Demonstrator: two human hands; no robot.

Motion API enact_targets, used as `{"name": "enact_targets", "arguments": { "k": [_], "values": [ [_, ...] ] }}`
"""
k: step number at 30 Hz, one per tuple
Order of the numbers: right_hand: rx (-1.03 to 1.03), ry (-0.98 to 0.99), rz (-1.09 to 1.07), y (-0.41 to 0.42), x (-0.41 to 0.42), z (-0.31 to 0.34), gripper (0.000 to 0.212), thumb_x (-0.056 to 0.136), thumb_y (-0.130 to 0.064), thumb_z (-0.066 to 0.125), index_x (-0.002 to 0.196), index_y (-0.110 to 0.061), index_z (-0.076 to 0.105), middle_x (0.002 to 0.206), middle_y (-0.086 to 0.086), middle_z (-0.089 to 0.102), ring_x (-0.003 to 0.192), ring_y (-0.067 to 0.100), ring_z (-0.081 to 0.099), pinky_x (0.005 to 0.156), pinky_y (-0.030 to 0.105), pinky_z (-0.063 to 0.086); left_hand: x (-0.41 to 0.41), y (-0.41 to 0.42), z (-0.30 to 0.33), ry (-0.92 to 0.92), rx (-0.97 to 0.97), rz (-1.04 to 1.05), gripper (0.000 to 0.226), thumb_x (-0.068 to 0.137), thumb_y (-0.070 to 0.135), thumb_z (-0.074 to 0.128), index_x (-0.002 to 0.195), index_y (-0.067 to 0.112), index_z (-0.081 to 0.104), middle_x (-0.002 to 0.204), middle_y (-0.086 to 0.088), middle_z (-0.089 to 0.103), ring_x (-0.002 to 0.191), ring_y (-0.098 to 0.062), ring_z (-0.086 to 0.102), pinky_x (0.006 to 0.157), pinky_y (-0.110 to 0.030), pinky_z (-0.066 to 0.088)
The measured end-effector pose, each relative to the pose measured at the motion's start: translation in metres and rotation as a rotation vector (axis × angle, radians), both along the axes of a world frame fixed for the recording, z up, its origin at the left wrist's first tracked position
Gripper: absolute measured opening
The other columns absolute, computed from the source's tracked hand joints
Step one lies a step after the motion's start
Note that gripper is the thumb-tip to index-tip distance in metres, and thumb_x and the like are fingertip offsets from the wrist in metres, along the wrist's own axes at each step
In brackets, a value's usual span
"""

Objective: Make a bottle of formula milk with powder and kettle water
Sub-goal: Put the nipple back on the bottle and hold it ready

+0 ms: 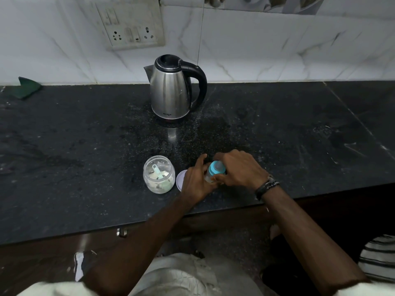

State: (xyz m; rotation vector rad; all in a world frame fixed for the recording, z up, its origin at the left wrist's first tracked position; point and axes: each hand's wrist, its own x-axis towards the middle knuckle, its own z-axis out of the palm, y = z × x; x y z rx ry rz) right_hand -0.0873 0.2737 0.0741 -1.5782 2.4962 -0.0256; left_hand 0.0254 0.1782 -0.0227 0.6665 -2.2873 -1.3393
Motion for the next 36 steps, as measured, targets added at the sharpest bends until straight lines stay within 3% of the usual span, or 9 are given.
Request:
{"name": "enact_targets", "arguments": {
  "k": [7,10,13,18,25,30,34,36],
  "values": [
    [-0.127,-0.084,-0.087,0.000,-0.005,-0.009,0.043,0.068,-0.058,0.071,0.085,-0.021,0.058,0.078,-0.002,0.066,0.070,0.020,0.061,0.061,0.030,0.040,-0.003,0.000,-0.005,0.015,-0.018,-0.027,0.101,0.063,0.038,0.081,0.146,0.000,0.038,0.115,-0.004,0.074,0.104,-0.024,0.070,0.088,-0.041,0.055],
    [-0.177,-0.084,-0.179,0.000,0.003,-0.012,0.046,0.068,-0.055,0.074,0.087,-0.015,0.060,0.079,0.000,0.065,0.071,0.019,0.058,0.062,0.029,0.036,-0.003,0.001,-0.010,0.026,-0.024,-0.012,0.098,0.065,0.035,0.084,0.145,0.001,0.039,0.114,-0.003,0.075,0.102,-0.023,0.071,0.087,-0.035,0.053],
    [-0.244,-0.070,-0.299,0.002,0.014,-0.020,0.048,0.069,-0.053,0.073,0.089,-0.011,0.061,0.082,0.004,0.066,0.075,0.022,0.060,0.063,0.030,0.038,-0.004,0.002,-0.016,0.025,-0.037,0.007,0.094,0.068,0.022,0.089,0.145,0.002,0.039,0.112,-0.002,0.075,0.100,-0.021,0.070,0.082,-0.018,0.045],
    [-0.291,-0.014,-0.459,-0.004,0.027,-0.029,0.052,0.069,-0.058,0.068,0.088,-0.010,0.060,0.086,0.007,0.068,0.080,0.026,0.064,0.065,0.029,0.033,-0.003,0.004,-0.014,0.028,-0.015,0.020,0.085,0.070,0.026,0.075,0.143,0.000,0.041,0.110,-0.002,0.076,0.096,-0.017,0.068,0.078,-0.010,0.040],
    [-0.295,0.004,-0.461,-0.001,0.028,-0.030,0.053,0.070,-0.060,0.067,0.086,-0.010,0.057,0.086,0.008,0.068,0.079,0.025,0.064,0.063,0.029,0.034,-0.004,0.001,-0.016,0.024,-0.018,0.003,0.088,0.070,0.021,0.084,0.144,-0.002,0.040,0.108,-0.003,0.076,0.099,-0.012,0.065,0.079,0.004,0.033],
    [-0.248,-0.084,-0.386,0.005,0.019,-0.022,0.060,0.070,-0.067,0.068,0.090,-0.012,0.059,0.086,0.004,0.067,0.080,0.022,0.064,0.066,0.034,0.049,-0.004,-0.001,-0.014,0.018,-0.003,0.000,0.098,0.063,0.018,0.092,0.144,0.001,0.041,0.109,-0.005,0.076,0.098,-0.013,0.067,0.078,-0.002,0.038],
    [-0.133,-0.209,-0.309,0.008,0.006,-0.009,0.059,0.062,-0.068,0.077,0.093,-0.021,0.061,0.087,-0.006,0.066,0.082,0.014,0.061,0.066,0.032,0.047,-0.002,0.001,-0.011,0.004,0.023,-0.005,0.105,0.060,0.048,0.081,0.146,0.006,0.038,0.113,0.000,0.075,0.104,-0.018,0.070,0.088,-0.030,0.052],
    [-0.104,-0.352,-0.287,0.011,-0.003,0.001,0.053,0.059,-0.059,0.084,0.093,-0.024,0.064,0.079,-0.008,0.068,0.076,0.009,0.064,0.068,0.035,0.053,-0.002,0.000,-0.012,0.005,0.042,-0.010,0.108,0.061,0.051,0.083,0.147,0.006,0.036,0.115,0.000,0.074,0.105,-0.016,0.070,0.089,-0.035,0.053]
  ]
}}
